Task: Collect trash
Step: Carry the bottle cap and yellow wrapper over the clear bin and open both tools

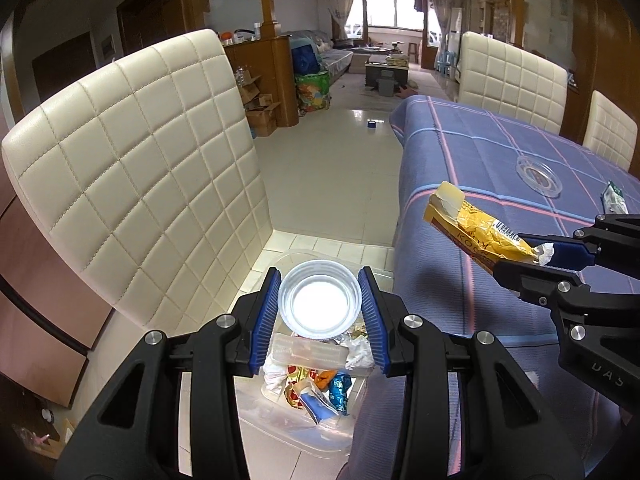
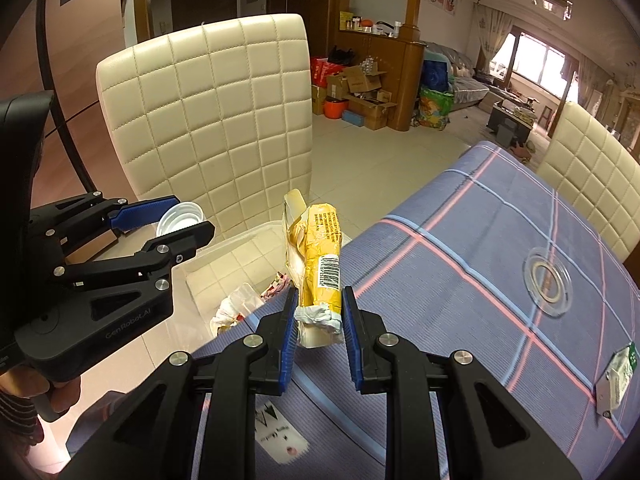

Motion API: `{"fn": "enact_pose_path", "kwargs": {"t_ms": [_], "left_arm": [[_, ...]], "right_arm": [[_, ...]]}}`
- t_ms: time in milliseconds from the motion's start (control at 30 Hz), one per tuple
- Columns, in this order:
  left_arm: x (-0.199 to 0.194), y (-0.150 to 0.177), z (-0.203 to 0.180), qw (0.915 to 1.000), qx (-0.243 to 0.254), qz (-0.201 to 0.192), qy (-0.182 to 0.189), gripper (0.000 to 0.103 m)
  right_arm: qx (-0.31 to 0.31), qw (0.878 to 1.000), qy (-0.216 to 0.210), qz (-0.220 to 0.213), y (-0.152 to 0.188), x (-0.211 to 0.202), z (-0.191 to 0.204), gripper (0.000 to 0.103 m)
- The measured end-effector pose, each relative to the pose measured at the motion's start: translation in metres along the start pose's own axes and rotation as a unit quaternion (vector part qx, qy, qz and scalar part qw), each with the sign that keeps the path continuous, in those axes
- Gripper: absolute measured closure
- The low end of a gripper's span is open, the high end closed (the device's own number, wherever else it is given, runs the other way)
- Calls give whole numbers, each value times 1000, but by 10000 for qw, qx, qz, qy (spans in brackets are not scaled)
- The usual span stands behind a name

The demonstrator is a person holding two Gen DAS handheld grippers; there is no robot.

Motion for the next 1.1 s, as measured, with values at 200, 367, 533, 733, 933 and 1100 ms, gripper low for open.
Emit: {"fn": "enact_pose_path", "kwargs": {"t_ms": [200,367,533,733,933,1100], "left_arm": [[8,-3,15,9999,-122,12,-76,62],[15,-5,26,9997,-174,7,-155,62],[23,-5,36,9995,-249,31,-202,62],[32,-4,43,9991,-323,81,-264,62],[41,-3,45,9988,-366,135,-283,61],[44,-3,45,9989,-358,147,-279,61]], "right_arm": [[-35,10000,-73,-21,-10,10,6,82],[-95,9999,-122,-31,-19,18,12,82],[-172,9997,-175,-27,-25,27,19,82],[-181,9995,-263,-14,-31,38,26,82],[-87,9994,-320,34,-30,43,21,82],[-245,9997,-22,-62,-32,43,16,67]]}}
Point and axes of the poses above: each gripper's, at about its wrist camera, not at the fingertips, and x roughly the way its jaws point, z to its left, y to its underside, the point moved 8 cm from there along x, roughly the way its jaws point, and after that the axes turned 3 degrees about -x, right-handed, at the moved point
